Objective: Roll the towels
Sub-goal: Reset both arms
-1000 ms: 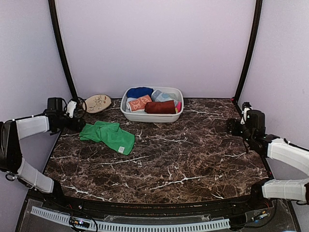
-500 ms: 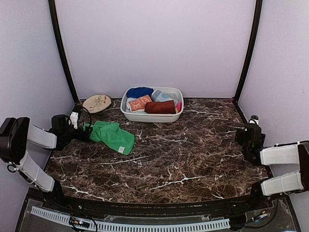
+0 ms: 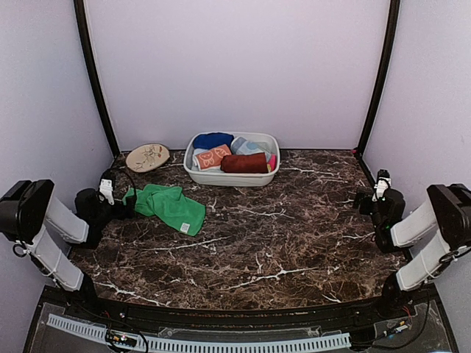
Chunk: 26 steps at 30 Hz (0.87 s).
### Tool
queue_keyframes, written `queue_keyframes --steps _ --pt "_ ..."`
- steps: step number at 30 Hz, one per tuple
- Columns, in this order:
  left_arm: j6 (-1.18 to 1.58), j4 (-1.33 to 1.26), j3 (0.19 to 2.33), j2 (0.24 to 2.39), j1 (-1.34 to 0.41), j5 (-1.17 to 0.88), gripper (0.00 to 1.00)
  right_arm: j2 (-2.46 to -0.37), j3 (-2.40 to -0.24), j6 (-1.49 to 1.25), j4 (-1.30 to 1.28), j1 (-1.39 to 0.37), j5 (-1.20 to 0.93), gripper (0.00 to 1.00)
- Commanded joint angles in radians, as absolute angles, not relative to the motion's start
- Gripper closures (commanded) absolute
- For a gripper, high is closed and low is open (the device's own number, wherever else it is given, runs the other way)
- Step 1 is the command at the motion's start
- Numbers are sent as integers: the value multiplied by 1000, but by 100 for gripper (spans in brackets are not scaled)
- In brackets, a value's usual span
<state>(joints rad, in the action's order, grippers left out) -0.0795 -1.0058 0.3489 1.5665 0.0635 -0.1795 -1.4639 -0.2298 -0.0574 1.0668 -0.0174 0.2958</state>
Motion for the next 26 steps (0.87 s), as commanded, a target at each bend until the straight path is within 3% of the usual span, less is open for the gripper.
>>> queue_keyframes --steps 1,7,26 --pt "-70 -1475 157 1569 63 -180 1 -1532 -206 -32 1322 18 85 0" --pt "-87 -1253 257 1555 62 -225 1 -1530 -223 -33 1286 21 79 0" --pt "-86 -1285 256 1569 63 -220 1 -1534 -236 -40 1267 25 84 0"
